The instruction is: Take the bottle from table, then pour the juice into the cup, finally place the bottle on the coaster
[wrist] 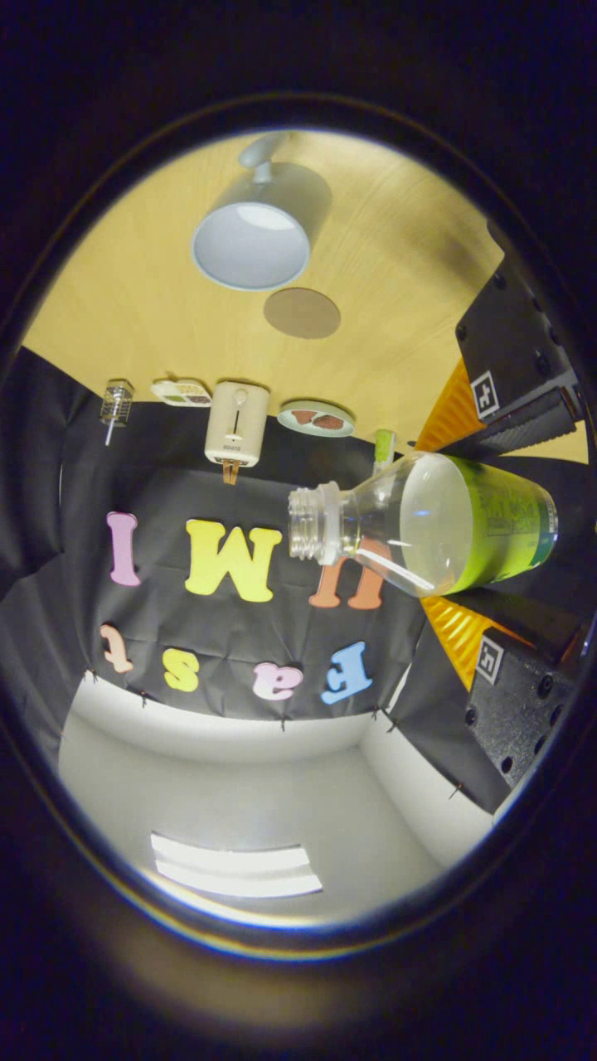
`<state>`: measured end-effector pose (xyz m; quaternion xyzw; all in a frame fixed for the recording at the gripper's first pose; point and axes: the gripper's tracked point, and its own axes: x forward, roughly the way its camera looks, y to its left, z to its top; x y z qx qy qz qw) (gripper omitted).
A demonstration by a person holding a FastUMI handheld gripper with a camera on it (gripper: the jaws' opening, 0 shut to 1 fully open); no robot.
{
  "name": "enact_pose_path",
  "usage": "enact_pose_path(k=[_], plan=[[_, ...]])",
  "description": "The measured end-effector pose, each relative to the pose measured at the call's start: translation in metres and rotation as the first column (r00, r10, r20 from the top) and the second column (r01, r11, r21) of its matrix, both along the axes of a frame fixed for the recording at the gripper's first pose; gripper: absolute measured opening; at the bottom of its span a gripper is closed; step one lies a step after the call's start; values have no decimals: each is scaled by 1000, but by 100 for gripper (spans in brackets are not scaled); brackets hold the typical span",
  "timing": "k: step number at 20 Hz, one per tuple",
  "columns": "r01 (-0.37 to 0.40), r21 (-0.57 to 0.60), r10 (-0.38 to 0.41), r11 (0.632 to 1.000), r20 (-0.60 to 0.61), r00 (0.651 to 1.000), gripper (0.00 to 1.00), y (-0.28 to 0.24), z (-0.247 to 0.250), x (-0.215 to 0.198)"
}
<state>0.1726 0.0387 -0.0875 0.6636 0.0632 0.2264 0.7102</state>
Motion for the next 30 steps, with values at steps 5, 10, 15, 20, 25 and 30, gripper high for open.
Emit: enact_pose_path(k=[5, 10, 15, 20, 25, 30], plan=[[-25, 122, 30, 992, -34, 999, 80, -11, -12, 8], [-28, 196, 38, 980, -45, 998, 79, -18, -11, 6], [-52, 295, 63, 954, -29, 998, 79, -20, -7, 7], [-55, 357, 71, 933, -31, 997, 79, -30, -2, 7], [-47, 360, 67, 932, -45, 997, 79, -38, -6, 6], [-44, 407, 79, 912, -68, 995, 79, -44, -15, 2]])
